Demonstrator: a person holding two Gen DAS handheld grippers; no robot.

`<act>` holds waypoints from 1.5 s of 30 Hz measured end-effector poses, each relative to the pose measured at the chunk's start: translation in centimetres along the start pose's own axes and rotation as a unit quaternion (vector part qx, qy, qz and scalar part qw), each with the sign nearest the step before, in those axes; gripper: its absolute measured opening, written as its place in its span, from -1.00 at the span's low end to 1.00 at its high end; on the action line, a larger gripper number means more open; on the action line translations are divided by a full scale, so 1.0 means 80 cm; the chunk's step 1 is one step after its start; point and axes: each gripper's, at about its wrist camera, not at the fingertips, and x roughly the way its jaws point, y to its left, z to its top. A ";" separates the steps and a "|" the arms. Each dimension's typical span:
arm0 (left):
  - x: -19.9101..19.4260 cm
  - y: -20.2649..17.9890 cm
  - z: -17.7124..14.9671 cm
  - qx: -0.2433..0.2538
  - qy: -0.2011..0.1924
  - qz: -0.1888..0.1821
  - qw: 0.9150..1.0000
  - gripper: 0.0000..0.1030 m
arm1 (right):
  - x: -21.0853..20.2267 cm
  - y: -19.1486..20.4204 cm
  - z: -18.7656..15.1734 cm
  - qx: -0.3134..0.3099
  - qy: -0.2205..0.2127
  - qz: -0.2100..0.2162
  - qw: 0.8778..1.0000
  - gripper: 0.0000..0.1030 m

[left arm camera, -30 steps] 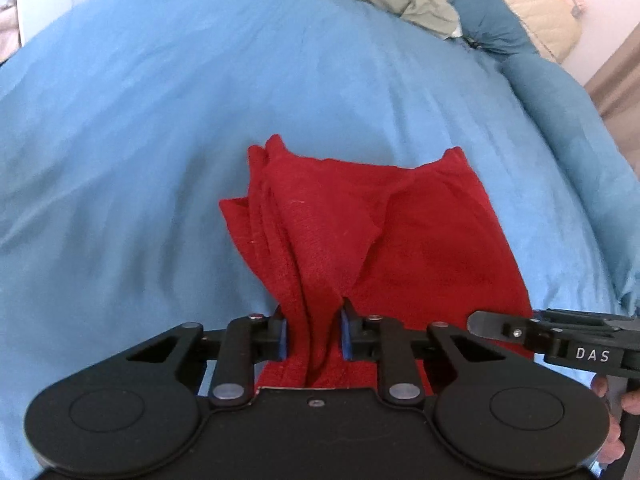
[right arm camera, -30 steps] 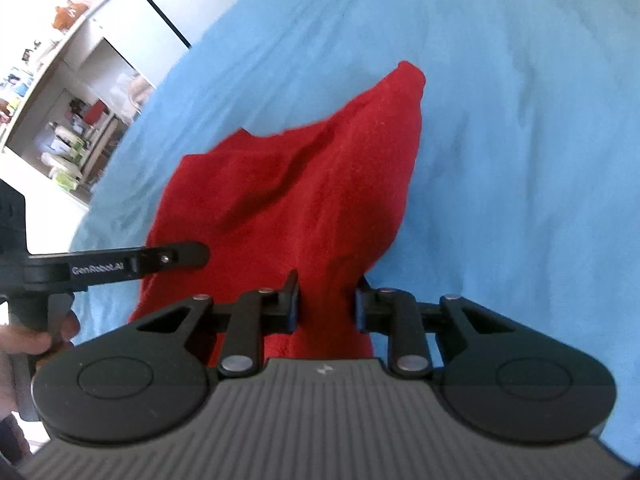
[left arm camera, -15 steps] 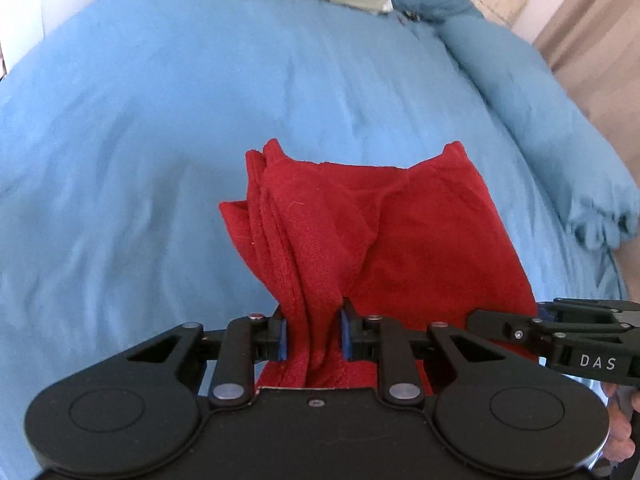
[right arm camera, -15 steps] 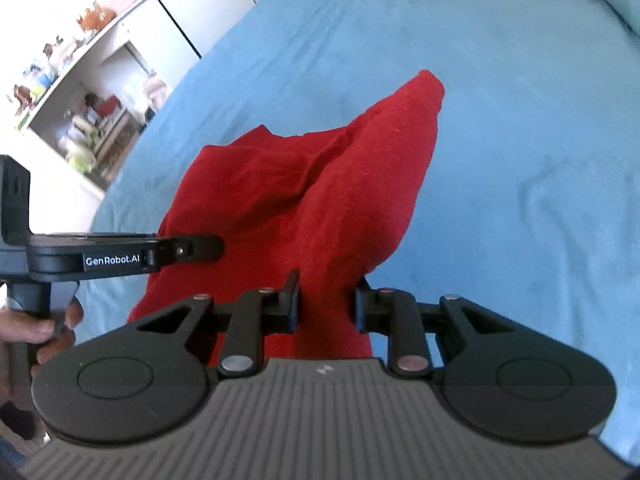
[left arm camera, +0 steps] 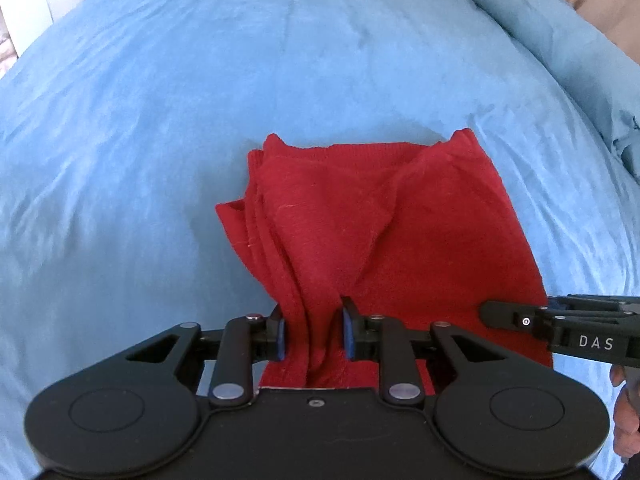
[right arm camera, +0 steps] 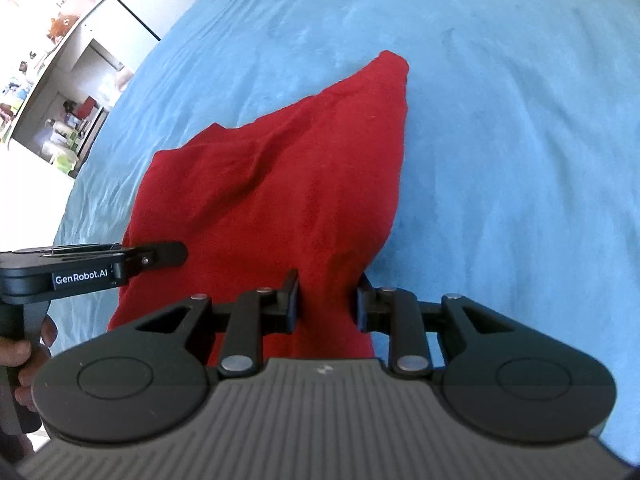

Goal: Fold small clothes

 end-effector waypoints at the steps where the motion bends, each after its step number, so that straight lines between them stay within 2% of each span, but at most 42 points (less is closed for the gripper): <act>1: 0.000 -0.001 0.000 0.005 -0.001 0.003 1.000 -0.44 | 0.000 0.003 -0.002 -0.003 -0.002 -0.002 1.000 -0.18; 5: -0.002 0.000 -0.008 0.019 -0.009 0.008 1.000 -0.39 | -0.004 0.001 -0.005 -0.012 -0.006 0.000 1.000 -0.14; 6: -0.002 -0.002 -0.008 0.020 -0.010 0.010 1.000 -0.31 | -0.004 0.000 -0.005 -0.014 -0.006 0.002 1.000 -0.05; 7: -0.003 -0.002 -0.008 0.023 -0.013 0.012 1.000 -0.17 | -0.005 0.003 -0.005 -0.016 -0.009 0.000 1.000 0.00; 8: -0.004 -0.002 -0.009 0.027 -0.015 0.019 0.999 -0.03 | -0.009 0.003 -0.006 -0.019 -0.011 -0.002 1.000 0.30; 9: -0.007 -0.002 -0.011 0.030 -0.018 0.026 0.999 0.37 | -0.014 0.005 -0.007 -0.024 -0.019 -0.007 1.000 0.70; 10: -0.011 -0.001 -0.014 0.033 -0.028 0.033 0.999 0.74 | -0.021 0.007 -0.010 -0.028 -0.030 -0.013 0.999 0.88; 11: -0.017 0.002 -0.017 0.036 -0.042 0.039 0.998 0.85 | -0.028 0.008 -0.013 -0.035 -0.045 -0.019 0.998 1.00; 12: -0.023 0.006 -0.022 0.039 -0.060 0.045 0.996 0.91 | -0.033 0.009 -0.014 -0.041 -0.055 -0.021 0.997 1.00; 17: -0.011 0.039 -0.043 0.021 -0.080 0.069 0.994 0.92 | -0.026 -0.007 -0.030 -0.061 -0.076 -0.057 0.994 1.00; 21: 0.002 0.069 -0.067 -0.016 -0.108 0.044 0.993 0.99 | -0.013 -0.032 -0.048 -0.041 -0.103 -0.036 0.993 1.00; 25: 0.010 0.082 -0.087 -0.032 -0.138 0.030 0.990 1.00 | -0.006 -0.047 -0.068 -0.051 -0.144 -0.023 0.988 1.00; 28: -0.008 0.085 -0.093 -0.060 -0.142 0.027 0.988 0.95 | -0.020 -0.042 -0.075 -0.036 -0.159 -0.025 0.986 1.00; 31: -0.067 0.071 -0.107 -0.058 -0.172 0.036 0.983 0.93 | -0.076 -0.010 -0.089 -0.051 -0.188 -0.038 0.980 1.00; 34: -0.148 0.051 -0.131 -0.042 -0.205 0.053 0.976 0.95 | -0.143 0.030 -0.112 -0.060 -0.198 -0.063 0.976 1.00; 38: -0.261 0.019 -0.169 -0.032 -0.237 0.072 0.968 1.00 | -0.234 0.083 -0.147 -0.067 -0.229 -0.090 0.967 1.00; 41: -0.342 -0.009 -0.210 -0.029 -0.270 0.081 0.959 1.00 | -0.297 0.117 -0.181 -0.059 -0.257 -0.109 0.958 1.00; 45: -0.406 -0.029 -0.253 -0.050 -0.283 0.069 0.955 1.00 | -0.356 0.145 -0.228 -0.054 -0.262 -0.142 0.953 1.00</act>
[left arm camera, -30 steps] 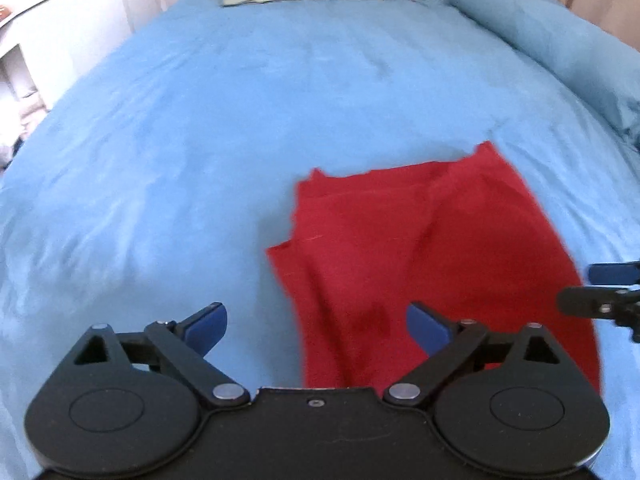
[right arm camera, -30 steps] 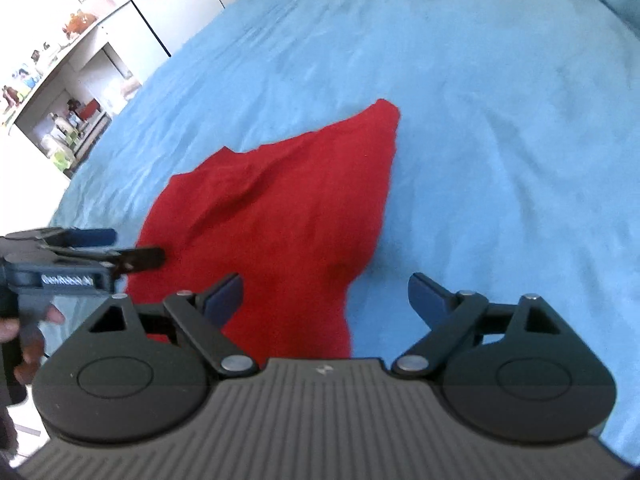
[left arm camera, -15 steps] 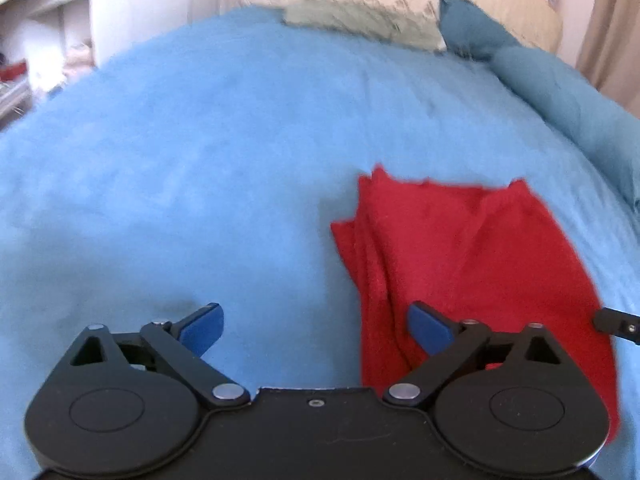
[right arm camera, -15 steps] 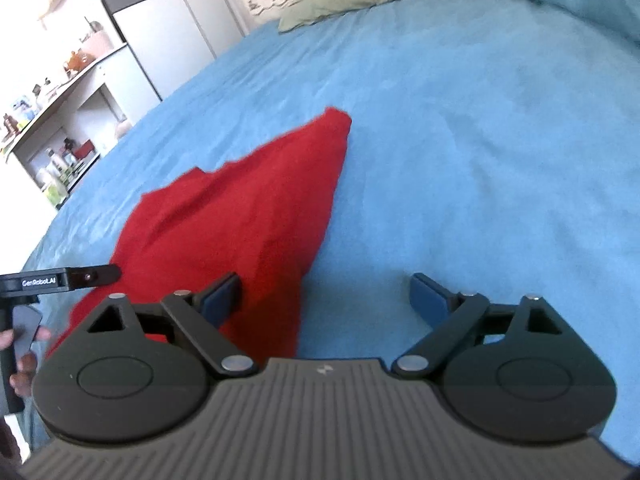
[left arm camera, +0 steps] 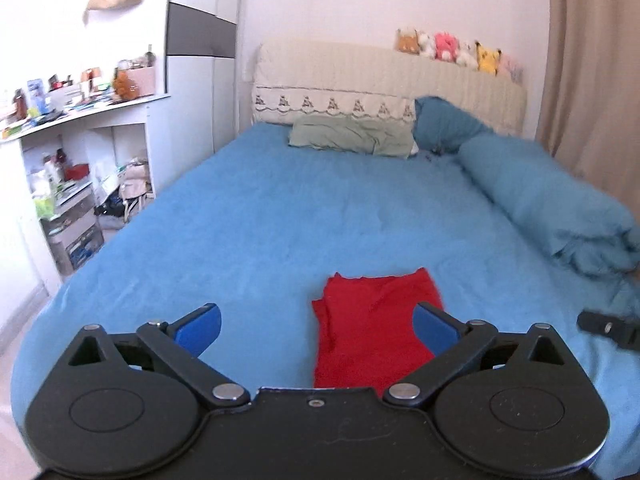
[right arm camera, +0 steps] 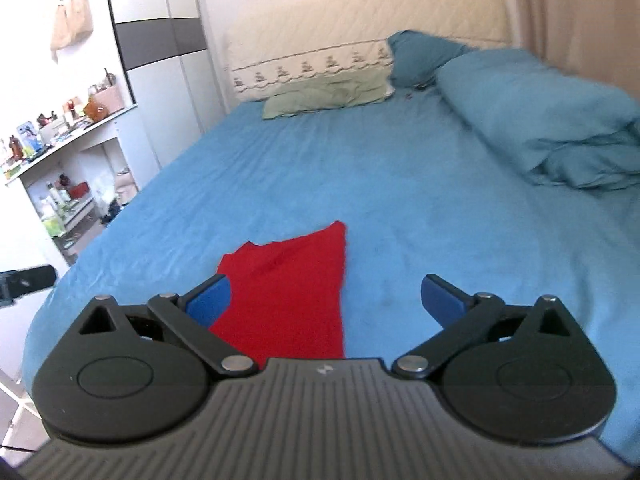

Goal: Fold small clothes

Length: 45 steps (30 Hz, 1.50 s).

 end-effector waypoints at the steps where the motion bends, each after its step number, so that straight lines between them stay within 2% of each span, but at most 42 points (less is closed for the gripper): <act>1: -0.011 -0.002 0.000 -0.002 0.005 0.005 1.000 1.00 | -0.016 0.002 -0.003 -0.003 0.002 0.000 1.000 1.00; 3: -0.032 -0.005 -0.005 -0.003 0.015 0.020 1.000 1.00 | -0.045 0.008 -0.013 -0.009 0.009 -0.008 1.000 1.00; 8: -0.060 -0.015 -0.038 0.022 0.028 0.018 0.999 1.00 | -0.100 0.014 -0.043 -0.033 0.012 -0.033 0.999 1.00; 11: -0.069 -0.024 -0.060 0.043 0.033 0.026 0.998 1.00 | -0.114 0.017 -0.063 -0.036 0.027 -0.049 0.998 1.00; 14: -0.071 -0.034 -0.078 0.055 0.042 0.013 0.998 1.00 | -0.117 0.025 -0.083 -0.061 0.040 -0.064 0.995 1.00; 18: -0.078 -0.047 -0.091 0.077 0.036 0.019 0.996 1.00 | -0.122 0.029 -0.099 -0.072 0.046 -0.071 0.994 1.00; 25: -0.090 -0.053 -0.093 0.087 0.013 0.027 0.996 1.00 | -0.127 0.020 -0.097 -0.055 0.045 -0.079 0.994 1.00; 45: -0.103 -0.046 -0.093 0.083 -0.001 0.024 0.996 1.00 | -0.136 0.020 -0.097 -0.048 0.039 -0.074 0.995 1.00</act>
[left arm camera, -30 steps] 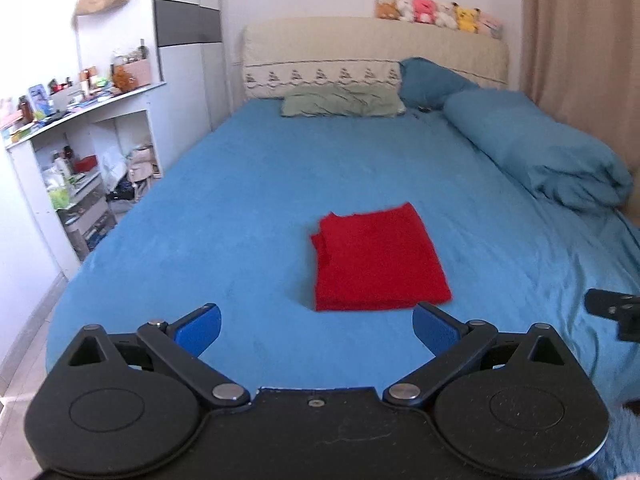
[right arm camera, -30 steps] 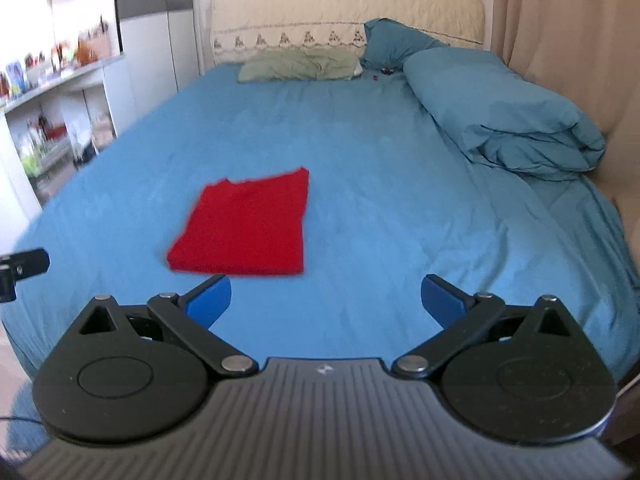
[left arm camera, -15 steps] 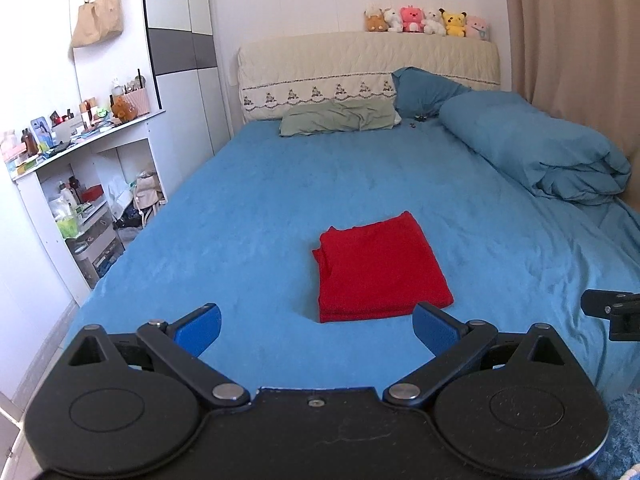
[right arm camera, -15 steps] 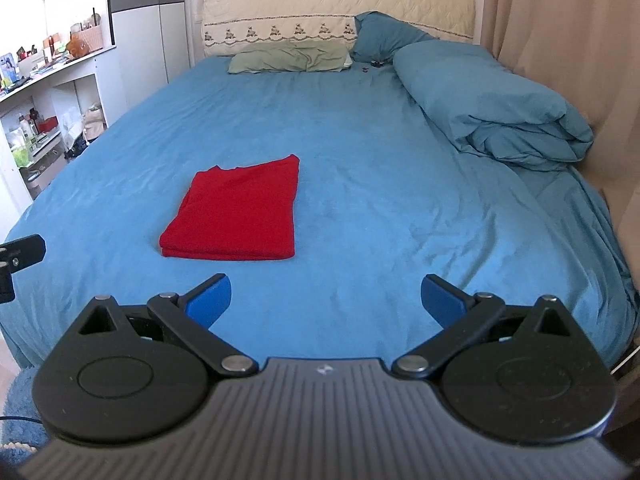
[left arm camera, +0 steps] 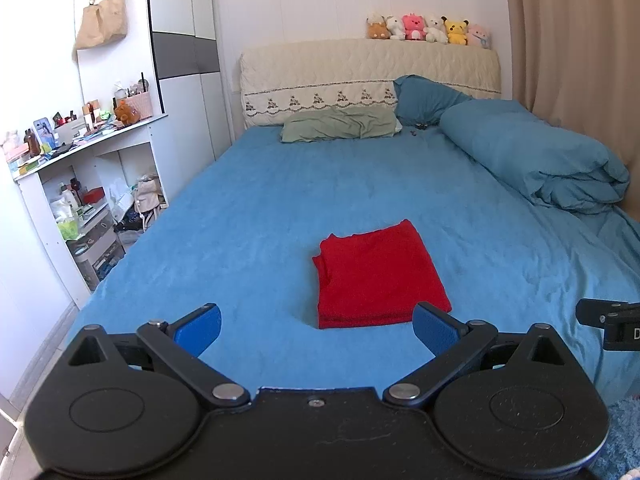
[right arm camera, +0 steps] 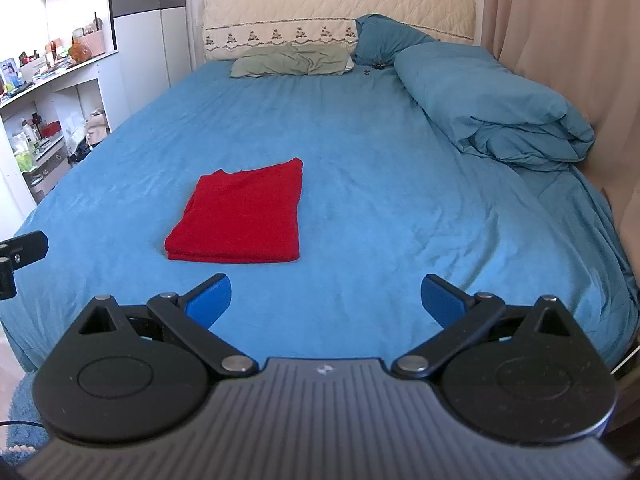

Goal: Fold small clothes

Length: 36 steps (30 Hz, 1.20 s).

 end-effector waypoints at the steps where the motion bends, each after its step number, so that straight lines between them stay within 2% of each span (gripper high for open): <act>1: -0.001 0.000 0.000 0.000 -0.001 0.000 1.000 1.00 | 0.000 0.000 0.000 0.000 0.000 0.000 1.000 1.00; 36: -0.005 -0.008 0.005 -0.004 -0.004 0.007 1.000 1.00 | -0.005 0.005 -0.002 0.000 0.006 0.007 1.000 1.00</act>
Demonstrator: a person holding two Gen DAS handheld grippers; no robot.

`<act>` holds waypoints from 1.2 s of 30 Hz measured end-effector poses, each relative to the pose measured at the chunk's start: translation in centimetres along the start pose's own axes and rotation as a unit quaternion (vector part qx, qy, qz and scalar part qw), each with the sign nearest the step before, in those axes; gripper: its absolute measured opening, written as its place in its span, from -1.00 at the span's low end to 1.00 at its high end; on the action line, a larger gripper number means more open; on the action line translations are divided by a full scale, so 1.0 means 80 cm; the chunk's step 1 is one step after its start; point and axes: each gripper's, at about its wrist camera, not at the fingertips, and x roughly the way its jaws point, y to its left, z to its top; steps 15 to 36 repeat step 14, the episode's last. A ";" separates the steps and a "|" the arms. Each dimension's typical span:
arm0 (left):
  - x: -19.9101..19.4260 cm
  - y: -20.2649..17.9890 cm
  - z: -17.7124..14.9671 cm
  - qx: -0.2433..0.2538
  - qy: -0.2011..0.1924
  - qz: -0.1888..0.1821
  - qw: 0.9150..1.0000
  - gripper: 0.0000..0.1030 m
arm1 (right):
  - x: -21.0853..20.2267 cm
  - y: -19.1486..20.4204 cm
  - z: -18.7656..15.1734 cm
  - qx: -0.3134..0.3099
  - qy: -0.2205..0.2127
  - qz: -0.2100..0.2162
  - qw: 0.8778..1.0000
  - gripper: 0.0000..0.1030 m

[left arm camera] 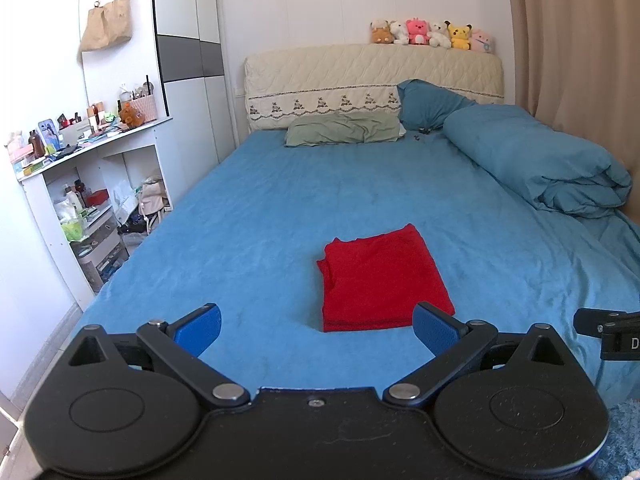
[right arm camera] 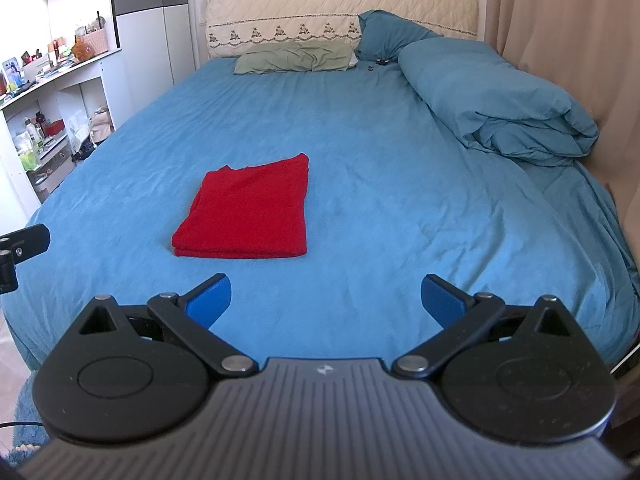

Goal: Fold small clothes

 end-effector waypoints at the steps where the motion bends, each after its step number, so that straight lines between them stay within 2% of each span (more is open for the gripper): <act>1: 0.000 -0.001 0.000 0.000 0.000 0.000 1.000 1.00 | 0.000 0.000 0.000 0.000 0.000 0.000 1.000 1.00; 7: 0.001 -0.003 -0.001 0.005 0.004 0.007 1.000 1.00 | 0.001 0.000 0.000 0.001 0.000 0.001 1.000 1.00; 14: 0.004 0.003 -0.002 -0.008 0.006 -0.017 1.000 1.00 | 0.001 -0.002 0.000 0.001 0.000 0.001 1.000 1.00; 36: 0.004 0.003 -0.002 -0.008 0.006 -0.017 1.000 1.00 | 0.001 -0.002 0.000 0.001 0.000 0.001 1.000 1.00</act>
